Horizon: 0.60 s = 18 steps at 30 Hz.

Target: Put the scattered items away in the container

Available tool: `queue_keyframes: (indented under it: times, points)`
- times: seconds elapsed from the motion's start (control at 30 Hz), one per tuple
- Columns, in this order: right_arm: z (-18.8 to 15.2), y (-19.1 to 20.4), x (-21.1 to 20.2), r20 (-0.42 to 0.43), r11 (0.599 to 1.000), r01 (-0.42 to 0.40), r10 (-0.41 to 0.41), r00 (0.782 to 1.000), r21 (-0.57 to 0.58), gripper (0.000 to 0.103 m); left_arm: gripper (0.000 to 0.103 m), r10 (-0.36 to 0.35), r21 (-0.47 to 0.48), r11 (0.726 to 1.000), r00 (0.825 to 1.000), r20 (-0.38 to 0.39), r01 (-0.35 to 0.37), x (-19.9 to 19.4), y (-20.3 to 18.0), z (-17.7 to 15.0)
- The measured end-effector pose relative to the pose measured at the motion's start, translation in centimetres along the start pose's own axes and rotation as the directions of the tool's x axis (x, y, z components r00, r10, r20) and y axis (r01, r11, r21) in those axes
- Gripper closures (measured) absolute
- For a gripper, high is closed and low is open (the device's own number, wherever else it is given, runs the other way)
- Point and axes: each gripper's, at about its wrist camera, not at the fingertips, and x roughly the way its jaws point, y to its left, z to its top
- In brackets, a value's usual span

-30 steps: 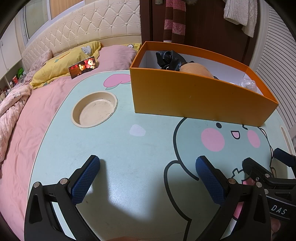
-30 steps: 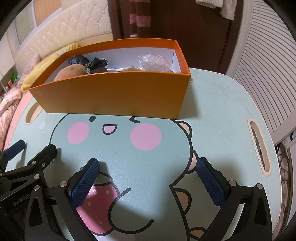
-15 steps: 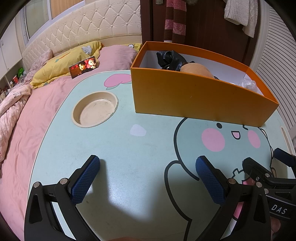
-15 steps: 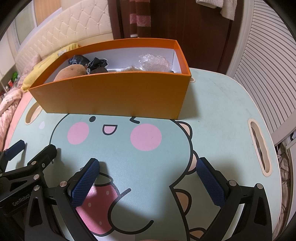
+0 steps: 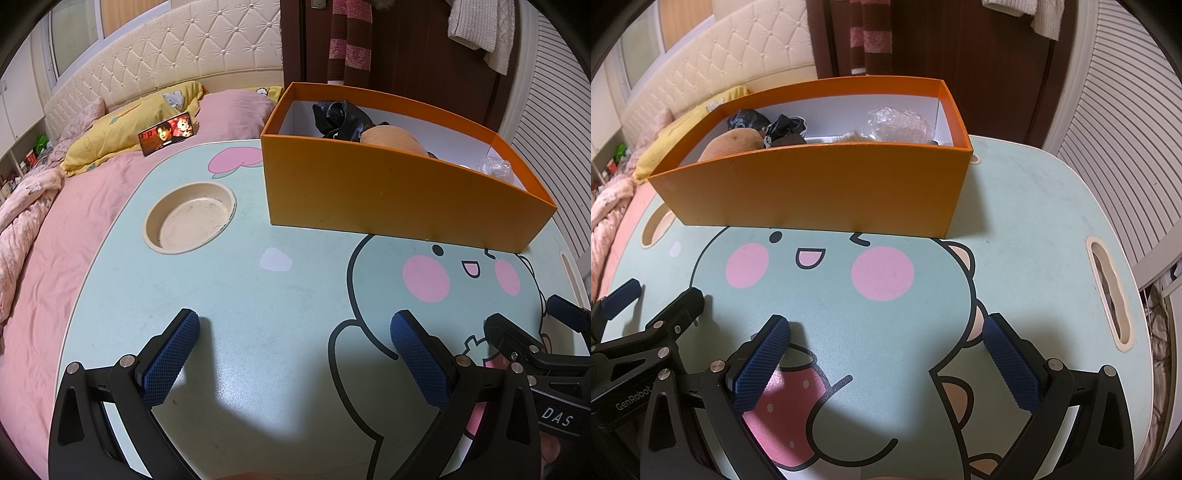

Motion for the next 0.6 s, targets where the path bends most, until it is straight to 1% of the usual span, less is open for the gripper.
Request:
queue_keyframes:
  times: [0.6]
  points:
    - [-0.06,0.33,0.11,-0.005,1.000,-0.001,0.001,1.000,-0.006,0.000,0.000,0.012,-0.004,1.000,1.000,0.000,-0.012,-0.04,0.46,0.00]
